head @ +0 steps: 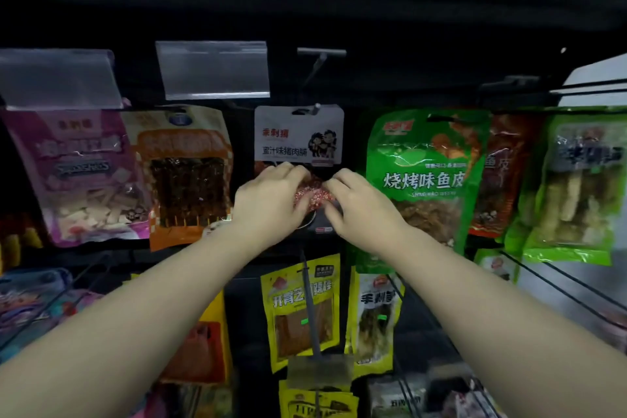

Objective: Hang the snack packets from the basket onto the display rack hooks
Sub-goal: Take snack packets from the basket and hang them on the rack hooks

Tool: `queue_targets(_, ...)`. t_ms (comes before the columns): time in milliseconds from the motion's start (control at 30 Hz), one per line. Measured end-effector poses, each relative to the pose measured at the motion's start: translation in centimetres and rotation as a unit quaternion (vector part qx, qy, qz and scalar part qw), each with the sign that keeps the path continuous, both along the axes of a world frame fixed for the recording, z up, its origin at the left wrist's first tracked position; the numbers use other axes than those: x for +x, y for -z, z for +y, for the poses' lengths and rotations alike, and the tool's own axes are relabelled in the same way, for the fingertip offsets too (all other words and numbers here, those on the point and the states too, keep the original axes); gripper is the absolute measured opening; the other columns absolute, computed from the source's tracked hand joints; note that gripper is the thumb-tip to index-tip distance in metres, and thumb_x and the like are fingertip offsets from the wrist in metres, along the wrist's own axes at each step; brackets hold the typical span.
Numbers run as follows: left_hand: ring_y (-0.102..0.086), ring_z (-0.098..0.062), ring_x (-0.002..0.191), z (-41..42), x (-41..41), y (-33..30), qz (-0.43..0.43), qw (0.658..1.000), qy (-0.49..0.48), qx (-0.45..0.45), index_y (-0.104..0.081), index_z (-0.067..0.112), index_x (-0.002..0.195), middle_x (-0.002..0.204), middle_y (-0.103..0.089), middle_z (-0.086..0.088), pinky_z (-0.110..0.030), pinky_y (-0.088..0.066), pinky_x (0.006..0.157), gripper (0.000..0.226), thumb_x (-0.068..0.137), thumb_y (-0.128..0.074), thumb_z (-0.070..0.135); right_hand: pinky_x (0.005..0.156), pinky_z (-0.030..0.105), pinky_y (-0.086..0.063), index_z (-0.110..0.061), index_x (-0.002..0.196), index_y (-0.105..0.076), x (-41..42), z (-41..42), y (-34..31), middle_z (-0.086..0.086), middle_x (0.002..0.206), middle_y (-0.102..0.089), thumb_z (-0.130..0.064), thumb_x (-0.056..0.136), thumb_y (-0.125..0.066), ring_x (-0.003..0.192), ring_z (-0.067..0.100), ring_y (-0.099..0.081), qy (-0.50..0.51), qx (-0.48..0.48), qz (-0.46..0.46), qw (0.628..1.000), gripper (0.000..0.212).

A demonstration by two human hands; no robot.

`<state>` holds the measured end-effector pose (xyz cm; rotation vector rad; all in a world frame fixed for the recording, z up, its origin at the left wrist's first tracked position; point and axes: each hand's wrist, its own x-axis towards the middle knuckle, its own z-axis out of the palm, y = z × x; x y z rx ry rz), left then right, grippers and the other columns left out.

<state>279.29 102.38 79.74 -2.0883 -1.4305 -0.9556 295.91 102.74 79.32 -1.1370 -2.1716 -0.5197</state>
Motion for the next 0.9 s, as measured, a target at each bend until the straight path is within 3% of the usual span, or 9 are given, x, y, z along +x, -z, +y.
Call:
queue_targets(233, -0.065, -0.023, 0.092, -0.4, 3.0, -0.3, 0.056, 0.997, 0.025, 0.046, -0.065, 0.022, 0.107, 0.097, -0.067, 0.002, -0.032, -0.049, 0.059, 0.031, 0.09, -0.054, 0.045, 0.062, 0.034, -0.05, -0.004, 0.092, -0.063, 6.7, -2.0, -0.6, 0.01, 0.083, -0.061, -0.019, 0.084, -0.063, 0.076, 0.031, -0.061, 0.098, 0.078, -0.02, 0.992, 0.017)
queue_targets(300, -0.064, -0.022, 0.097, -0.4, 4.4, -0.5, 0.072, 0.996, 0.016, 0.044, -0.061, 0.024, 0.113, 0.104, -0.066, 0.003, -0.032, -0.048, 0.061, 0.04, 0.092, -0.047, 0.054, 0.063, 0.035, -0.05, -0.004, 0.094, -0.061, 9.8, -2.2, -0.6, 0.01, 0.084, -0.06, -0.019, 0.084, -0.064, 0.076, 0.031, -0.06, 0.141, 0.075, -0.009, 0.987, 0.018)
queue_targets(400, -0.058, -0.018, 0.115, 0.2, 6.8, -1.0, 0.053, 0.998, 0.014, -0.005, -0.042, 0.028, 0.136, 0.129, -0.057, 0.006, -0.033, -0.05, 0.072, 0.061, 0.09, -0.033, 0.068, 0.071, 0.038, -0.05, -0.004, 0.106, -0.059, 13.7, -2.0, -0.8, 0.012, 0.094, -0.061, -0.028, 0.087, -0.062, 0.086, 0.032, -0.06, 0.215, 0.05, -0.009, 0.975, 0.031)
queue_targets(467, -0.06, -0.02, 0.114, 0.8, 8.2, -1.3, 0.02, 0.999, 0.015, -0.026, -0.03, 0.028, 0.143, 0.137, -0.053, 0.006, -0.033, -0.05, 0.069, 0.073, 0.087, -0.034, 0.073, 0.079, 0.041, -0.05, -0.005, 0.12, -0.054, 15.6, -1.8, -0.9, 0.012, 0.107, -0.059, -0.04, 0.09, -0.057, 0.098, 0.032, -0.058, 0.253, 0.018, -0.018, 0.967, 0.047)
queue_targets(667, -0.062, -0.027, 0.067, 2.7, 10.1, -1.1, -0.041, 0.999, 0.001, -0.035, 0.008, 0.026, 0.151, 0.116, -0.061, -0.009, -0.03, -0.045, 0.047, 0.091, 0.089, -0.047, 0.063, 0.093, 0.041, -0.045, -0.026, 0.151, -0.016, 17.5, -0.2, -0.5, 0.012, 0.138, -0.039, -0.075, 0.084, -0.036, 0.12, 0.032, -0.046, 0.299, -0.027, -0.018, 0.954, 0.086)
queue_targets(733, -0.055, -0.025, 0.061, 3.6, 10.3, -1.3, -0.034, 0.998, -0.02, -0.042, 0.002, 0.026, 0.152, 0.101, -0.06, -0.008, -0.029, -0.043, 0.045, 0.086, 0.09, -0.046, 0.061, 0.092, 0.041, -0.046, -0.031, 0.15, -0.013, 17.4, 0.7, -0.5, 0.014, 0.141, -0.035, -0.079, 0.08, -0.036, 0.124, 0.034, -0.043, 0.305, -0.044, 0.004, 0.951, 0.088)
queue_targets(800, -0.052, -0.024, 0.061, 4.7, 10.4, -1.7, -0.042, 0.994, -0.058, -0.077, -0.019, 0.021, 0.147, 0.085, -0.059, -0.006, -0.03, -0.045, 0.049, 0.078, 0.088, -0.046, 0.064, 0.088, 0.04, -0.048, -0.03, 0.147, -0.018, 17.1, 1.7, -0.5, 0.014, 0.137, -0.039, -0.078, 0.08, -0.037, 0.122, 0.033, -0.044, 0.299, -0.054, 0.018, 0.953, 0.085)
queue_targets(867, -0.058, -0.025, 0.066, 6.1, 10.6, -2.2, -0.07, 0.986, -0.078, -0.133, -0.042, 0.013, 0.129, 0.087, -0.065, -0.01, -0.033, -0.052, 0.06, 0.07, 0.085, -0.049, 0.066, 0.09, 0.04, -0.046, -0.025, 0.146, -0.024, 17.0, 2.9, -0.5, 0.012, 0.132, -0.045, -0.077, 0.082, -0.036, 0.12, 0.031, -0.044, 0.291, -0.057, 0.012, 0.955, 0.083)
queue_targets(900, -0.062, -0.026, 0.07, 6.7, 10.7, -2.4, -0.091, 0.981, -0.073, -0.154, -0.041, 0.013, 0.134, 0.096, -0.068, -0.013, -0.036, -0.055, 0.064, 0.073, 0.084, -0.052, 0.065, 0.092, 0.04, -0.044, -0.023, 0.147, -0.023, 16.9, 3.5, -0.7, 0.012, 0.131, -0.047, -0.076, 0.083, -0.035, 0.121, 0.03, -0.043, 0.29, -0.063, 0.009, 0.955, 0.084)
